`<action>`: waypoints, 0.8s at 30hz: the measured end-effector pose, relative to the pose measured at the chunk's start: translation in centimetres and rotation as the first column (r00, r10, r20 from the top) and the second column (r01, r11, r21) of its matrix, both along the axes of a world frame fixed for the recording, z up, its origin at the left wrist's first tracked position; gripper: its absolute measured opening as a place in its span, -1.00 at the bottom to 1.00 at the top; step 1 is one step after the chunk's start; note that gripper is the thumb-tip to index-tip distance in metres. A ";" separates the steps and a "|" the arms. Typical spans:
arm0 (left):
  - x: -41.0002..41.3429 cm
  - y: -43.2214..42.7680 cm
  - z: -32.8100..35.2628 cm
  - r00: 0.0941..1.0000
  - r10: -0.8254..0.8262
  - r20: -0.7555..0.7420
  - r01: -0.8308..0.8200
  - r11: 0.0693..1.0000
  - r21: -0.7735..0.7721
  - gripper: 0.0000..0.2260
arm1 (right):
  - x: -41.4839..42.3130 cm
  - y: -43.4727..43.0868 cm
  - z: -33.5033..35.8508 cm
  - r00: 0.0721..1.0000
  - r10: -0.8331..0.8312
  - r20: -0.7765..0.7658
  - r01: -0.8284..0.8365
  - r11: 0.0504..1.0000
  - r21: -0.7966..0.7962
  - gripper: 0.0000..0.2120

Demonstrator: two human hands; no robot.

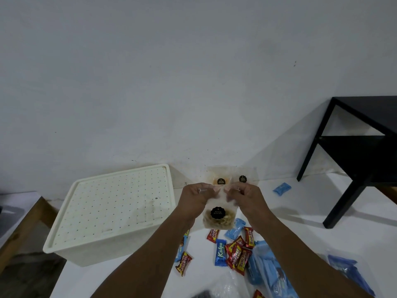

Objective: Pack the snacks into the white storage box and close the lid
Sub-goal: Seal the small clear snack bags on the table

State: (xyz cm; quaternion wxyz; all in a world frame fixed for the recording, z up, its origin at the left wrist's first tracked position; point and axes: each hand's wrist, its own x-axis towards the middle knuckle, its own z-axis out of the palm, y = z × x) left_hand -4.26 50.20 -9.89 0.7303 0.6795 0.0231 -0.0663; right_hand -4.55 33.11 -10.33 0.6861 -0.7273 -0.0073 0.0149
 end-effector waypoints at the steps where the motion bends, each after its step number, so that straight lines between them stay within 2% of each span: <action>1: -0.1 0.1 0.1 1.000 0.010 -0.010 -0.011 0.999 -0.031 -0.85 | 0.2 0.0 0.2 1.000 -0.004 0.019 0.005 1.000 -0.030 -0.88; 5: -0.4 0.6 -0.1 0.998 0.034 -0.055 -0.042 0.988 -0.151 -0.80 | 0.6 0.0 0.8 0.998 -0.014 0.055 0.017 0.998 -0.058 -0.86; 9: -0.2 1.0 -0.1 0.996 0.085 -0.015 -0.086 0.993 -0.079 -0.88 | 0.3 0.0 0.6 0.999 0.040 0.029 -0.039 0.999 -0.011 -0.79; 12: -0.3 1.0 0.4 0.998 0.048 0.038 -0.046 0.998 -0.034 -0.86 | 0.4 0.3 0.7 0.999 0.037 0.022 -0.036 0.999 -0.041 -0.77; 14: -0.5 1.0 0.8 0.999 0.026 0.032 -0.024 0.998 -0.054 -0.82 | 0.7 0.4 1.1 0.998 0.032 0.049 -0.027 0.994 -0.102 -0.77; 17: -0.9 0.9 1.2 1.000 0.028 -0.007 -0.028 0.993 -0.115 -0.88 | 1.1 0.3 2.1 0.992 0.080 0.098 -0.062 0.983 -0.174 -0.80; 19: -0.9 0.9 1.2 1.000 0.027 -0.012 -0.028 0.993 -0.114 -0.87 | 1.1 0.0 2.4 0.988 0.121 0.092 -0.107 0.984 -0.143 -0.83; 21: -0.8 0.9 1.4 0.999 0.038 -0.008 -0.039 0.992 -0.119 -0.84 | 0.9 -0.5 2.3 0.989 0.138 0.051 -0.136 0.990 -0.034 -0.80; 23: -0.7 1.0 1.5 0.998 0.054 -0.013 -0.055 0.989 -0.134 -0.85 | 0.6 -1.2 1.9 0.995 0.101 0.017 -0.101 0.992 0.071 -0.73; 24: -0.7 1.1 1.7 0.999 0.037 -0.019 -0.039 0.991 -0.128 -0.84 | 0.5 -1.5 1.8 0.997 0.073 0.021 -0.075 0.994 0.074 -0.73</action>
